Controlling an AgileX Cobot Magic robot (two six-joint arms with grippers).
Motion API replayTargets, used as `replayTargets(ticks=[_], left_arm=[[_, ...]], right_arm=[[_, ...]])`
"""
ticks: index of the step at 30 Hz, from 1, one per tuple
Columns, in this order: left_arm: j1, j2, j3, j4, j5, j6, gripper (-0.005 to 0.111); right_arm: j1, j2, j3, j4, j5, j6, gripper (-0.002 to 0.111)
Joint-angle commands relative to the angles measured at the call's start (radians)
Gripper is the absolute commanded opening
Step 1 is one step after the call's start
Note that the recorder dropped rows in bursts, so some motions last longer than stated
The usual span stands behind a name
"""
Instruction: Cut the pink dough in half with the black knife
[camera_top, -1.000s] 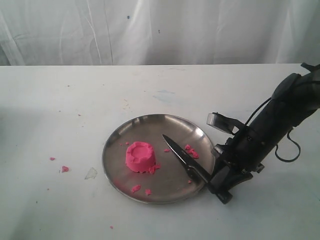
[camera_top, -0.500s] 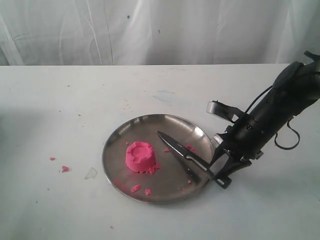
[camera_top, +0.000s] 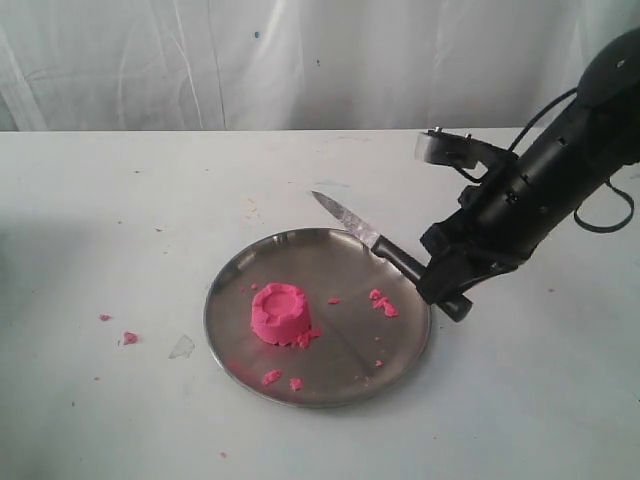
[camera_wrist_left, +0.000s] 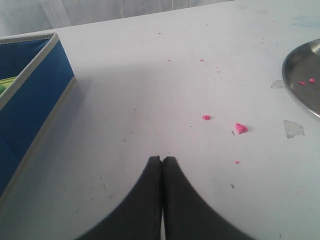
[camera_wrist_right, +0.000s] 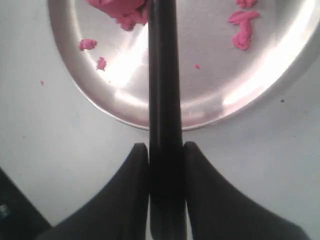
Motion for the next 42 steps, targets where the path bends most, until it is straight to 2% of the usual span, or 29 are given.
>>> replayTargets(ticks=[1,5,9,21,23,26,28,30,33,35,36,39,42], left_arm=[[-0.005,-0.005,0.004,-0.011,-0.002,0.001,0.0],[-0.005,-0.005,0.004,-0.011,-0.003,0.001,0.0],[-0.005,-0.005,0.004,-0.011,-0.003,0.001,0.0],[-0.005,-0.005,0.004,0.007,-0.03,0.001,0.0],[-0.008,-0.005,0.004,-0.068,-0.099,-0.053,0.0],[-0.007,-0.005,0.004,-0.302,-0.265,-0.277,0.0],[-0.007,-0.005,0.004,-0.382,-0.398,-0.391,0.0],[-0.007,-0.005,0.004,-0.391,-0.53,-0.499,0.0],[-0.007,-0.005,0.004,-0.388,-0.815,-0.711,0.0],[-0.007,-0.005,0.004,-0.399,-1.011,-0.745,0.0],[-0.007,-0.005,0.004,-0.422,-1.059,-0.743,0.0],[-0.007,-0.005,-0.097,-0.407,-1.079,-0.745,0.0],[-0.007,0.035,-0.229,-0.25,-0.931,-0.648,0.0]], right_arm=[[0.089,-0.103,0.013,-0.223,-0.087,0.194,0.0],[0.171,-0.202,0.013,-0.34,-0.053,0.277,0.0],[0.214,-0.291,0.013,-0.347,0.062,0.288,0.0],[0.218,-0.354,0.084,-0.345,0.002,0.288,0.0],[0.218,-0.354,0.099,-0.345,0.0,0.288,0.0],[0.218,-0.354,0.114,-0.345,-0.012,0.288,0.0],[0.218,-0.354,0.118,-0.345,-0.03,0.288,0.0],[0.218,-0.354,0.122,-0.345,-0.052,0.288,0.0],[0.218,-0.354,0.136,-0.341,-0.087,0.288,0.0],[0.219,-0.354,0.151,-0.334,-0.109,0.288,0.0],[0.219,-0.354,0.159,-0.329,-0.124,0.288,0.0],[0.219,-0.354,0.177,-0.311,-0.169,0.288,0.0],[0.219,-0.354,0.181,-0.296,-0.215,0.288,0.0]])
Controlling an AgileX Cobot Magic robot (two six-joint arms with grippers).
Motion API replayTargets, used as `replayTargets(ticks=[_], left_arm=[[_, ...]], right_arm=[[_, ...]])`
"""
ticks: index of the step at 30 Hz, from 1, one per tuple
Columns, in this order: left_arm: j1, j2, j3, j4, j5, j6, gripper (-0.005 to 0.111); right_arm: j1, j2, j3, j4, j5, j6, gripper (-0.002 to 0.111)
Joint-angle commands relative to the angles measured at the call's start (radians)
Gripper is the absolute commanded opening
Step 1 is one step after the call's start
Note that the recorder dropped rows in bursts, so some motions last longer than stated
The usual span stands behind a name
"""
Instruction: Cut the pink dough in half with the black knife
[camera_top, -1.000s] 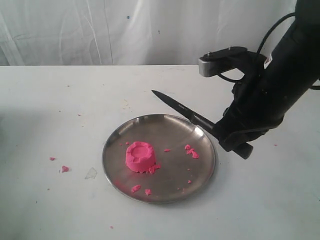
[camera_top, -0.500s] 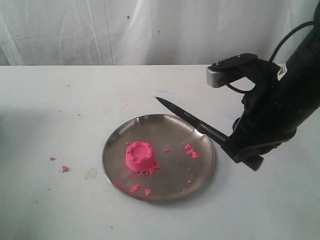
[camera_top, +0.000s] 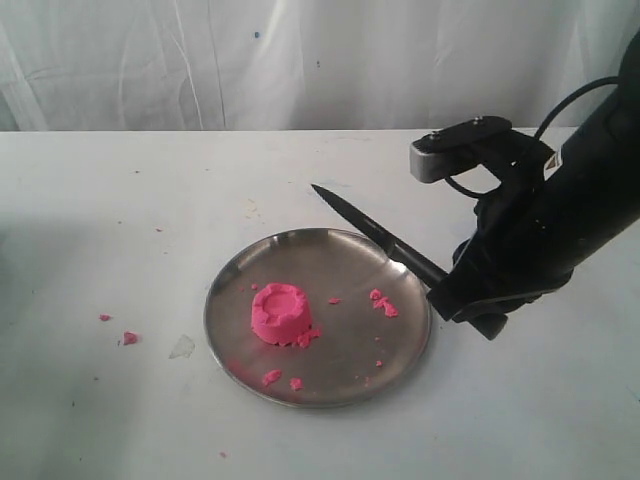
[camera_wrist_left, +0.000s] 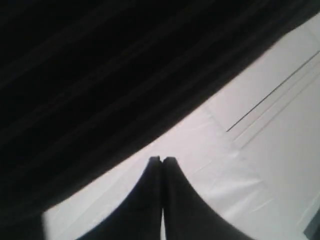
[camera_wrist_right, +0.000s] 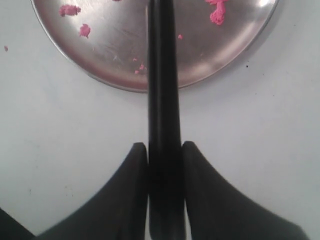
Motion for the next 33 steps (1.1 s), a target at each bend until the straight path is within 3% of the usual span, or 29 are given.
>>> replayTargets(ticks=[1,3,5,12,14,18,19,21,24,26,28,30,32,33], left_arm=[[-0.007,0.055,-0.18,0.217,0.134,0.16,0.0],[-0.007,0.119,-0.269,0.419,0.257,0.24,0.0],[-0.007,0.209,-0.335,0.624,0.291,0.196,0.0],[-0.007,0.59,-0.495,1.253,0.028,-0.178,0.0],[-0.007,0.716,-0.542,1.444,0.017,-0.218,0.0],[-0.025,0.968,-0.587,1.65,0.207,-0.221,0.0],[-0.056,1.094,-0.594,1.688,0.375,-0.221,0.0],[-0.12,1.244,-0.59,1.78,0.569,-0.248,0.0],[-0.219,1.384,-0.586,1.807,0.658,-0.293,0.0],[-0.325,1.428,-0.623,1.812,0.689,-0.331,0.0],[-0.424,1.434,-0.657,1.812,0.824,-0.374,0.0],[-0.511,1.441,-0.683,1.77,1.045,-0.356,0.0],[-0.564,1.475,-0.749,1.501,1.241,-0.062,0.0],[-0.569,1.504,-0.805,1.225,1.327,0.204,0.0]], right_arm=[[0.002,-0.01,0.011,0.025,-0.084,0.005,0.0],[0.002,-0.01,0.011,0.031,-0.102,0.005,0.0],[0.002,-0.01,0.011,0.035,-0.102,0.005,0.0],[0.002,-0.01,0.011,0.042,-0.11,0.005,0.0],[0.002,-0.01,0.011,0.042,-0.11,0.005,0.0],[0.002,-0.01,0.011,0.042,-0.113,0.005,0.0],[0.002,-0.01,0.011,0.042,-0.113,0.005,0.0],[0.002,-0.01,0.011,0.032,-0.105,0.005,0.0],[0.002,-0.01,0.018,0.001,-0.089,0.005,0.0],[0.002,-0.01,0.031,-0.006,-0.11,0.005,0.0],[0.002,-0.01,0.04,-0.006,-0.131,0.005,0.0],[0.002,-0.008,0.04,-0.006,-0.15,0.005,0.0],[0.002,-0.008,0.04,-0.004,-0.16,0.005,0.0],[0.002,-0.008,0.04,-0.004,-0.16,0.005,0.0]])
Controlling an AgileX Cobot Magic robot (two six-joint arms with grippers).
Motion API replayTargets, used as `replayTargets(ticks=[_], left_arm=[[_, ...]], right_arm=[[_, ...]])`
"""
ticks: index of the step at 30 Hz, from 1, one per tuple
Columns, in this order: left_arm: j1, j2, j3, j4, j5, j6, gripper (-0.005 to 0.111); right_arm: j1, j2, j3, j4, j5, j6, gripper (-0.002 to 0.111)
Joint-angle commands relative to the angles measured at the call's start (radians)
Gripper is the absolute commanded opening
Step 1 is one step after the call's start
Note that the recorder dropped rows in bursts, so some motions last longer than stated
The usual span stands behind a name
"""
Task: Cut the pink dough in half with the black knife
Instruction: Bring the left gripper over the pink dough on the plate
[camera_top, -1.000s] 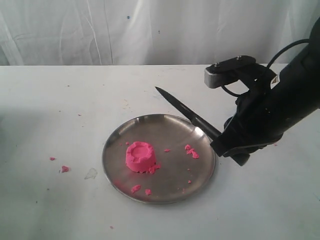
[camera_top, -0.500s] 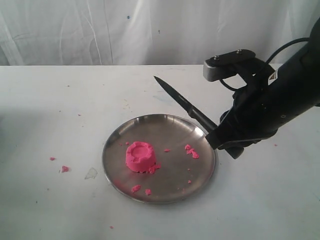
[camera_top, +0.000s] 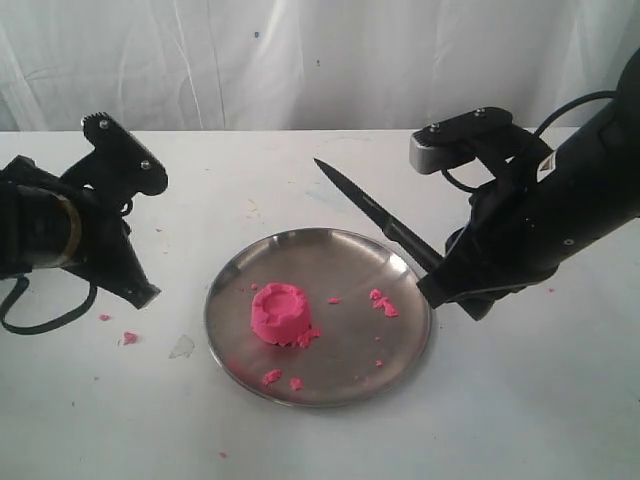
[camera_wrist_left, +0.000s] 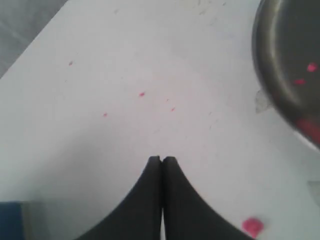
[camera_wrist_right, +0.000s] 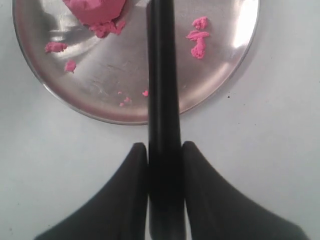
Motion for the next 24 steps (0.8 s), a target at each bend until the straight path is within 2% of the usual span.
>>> replayTargets(ticks=[1,3,4,7,9,16,24], left_arm=[[-0.051,0.081,-0.171,-0.718,0.363,0.715,0.0],[-0.051,0.123,-0.249,-1.027,0.472,1.008,0.0],[-0.051,0.138,-0.268,-1.133,0.485,1.102,0.0],[-0.051,0.159,-0.285,-1.34,0.432,1.324,0.0],[-0.051,0.169,-0.283,-1.413,0.4,1.411,0.0],[-0.051,0.229,-0.283,-1.475,0.384,1.486,0.0],[-0.051,0.318,-0.283,-1.475,0.179,1.499,0.0]], right_arm=[[0.002,-0.008,0.004,-0.002,-0.025,0.005,0.0],[0.002,-0.008,0.004,-0.002,-0.025,0.005,0.0],[0.002,-0.008,0.004,-0.002,-0.024,0.005,0.0],[0.002,-0.008,0.004,-0.016,-0.024,0.005,0.0],[0.002,-0.008,0.004,-0.031,-0.022,0.005,0.0],[0.002,-0.008,0.004,-0.046,-0.033,0.005,0.0],[0.002,-0.008,0.004,-0.044,-0.049,0.022,0.0]])
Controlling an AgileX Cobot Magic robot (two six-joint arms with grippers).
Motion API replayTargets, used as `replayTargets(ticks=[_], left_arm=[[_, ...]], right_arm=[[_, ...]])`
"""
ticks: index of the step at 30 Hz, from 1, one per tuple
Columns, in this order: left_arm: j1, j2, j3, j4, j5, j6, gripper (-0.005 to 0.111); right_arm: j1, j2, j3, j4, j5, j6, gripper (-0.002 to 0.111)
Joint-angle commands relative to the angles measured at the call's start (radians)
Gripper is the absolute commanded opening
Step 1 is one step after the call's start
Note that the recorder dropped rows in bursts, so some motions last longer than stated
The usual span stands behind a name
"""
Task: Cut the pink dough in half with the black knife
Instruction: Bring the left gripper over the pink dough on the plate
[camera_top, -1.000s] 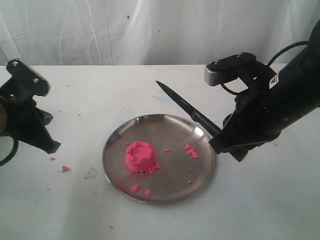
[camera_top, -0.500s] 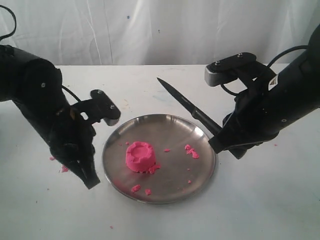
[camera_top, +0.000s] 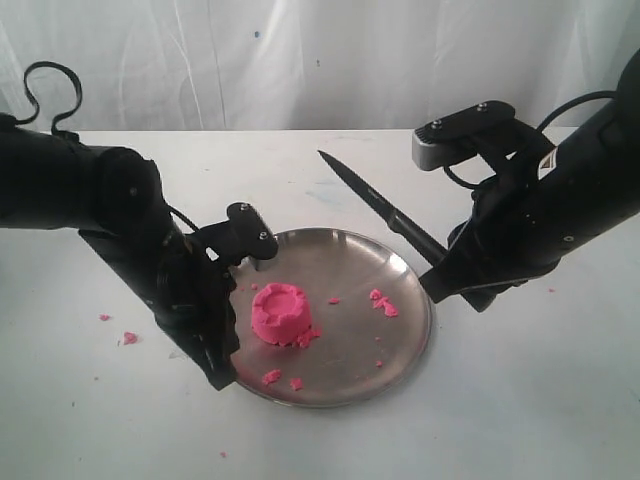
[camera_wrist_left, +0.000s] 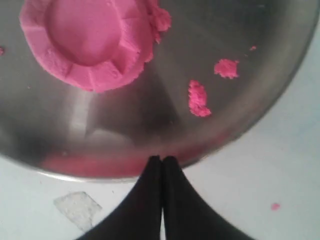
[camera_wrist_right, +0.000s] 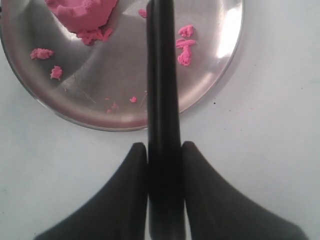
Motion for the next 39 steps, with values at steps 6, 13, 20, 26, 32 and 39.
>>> replayTargets(ticks=[6,13,20,26,32,39], left_arm=[[-0.004,0.087,-0.003,-0.011,-0.182,0.006,0.0],[-0.004,0.108,-0.003,-0.013,-0.225,0.004,0.0],[-0.004,0.19,-0.003,-0.013,-0.271,0.033,0.0],[-0.004,0.229,-0.003,-0.013,-0.314,0.033,0.0],[-0.004,0.222,-0.003,0.012,-0.309,0.033,0.0],[-0.004,0.117,-0.003,0.107,-0.322,0.017,0.0]], right_arm=[[0.002,-0.008,0.004,-0.008,-0.03,0.007,0.0],[0.002,-0.008,0.004,-0.005,-0.043,0.009,0.0],[0.002,-0.008,0.004,0.017,-0.044,0.009,0.0],[0.002,-0.008,0.004,0.017,-0.053,0.009,0.0],[0.002,-0.008,0.004,0.017,-0.051,0.009,0.0],[0.002,0.003,0.004,0.069,-0.038,0.007,0.0]])
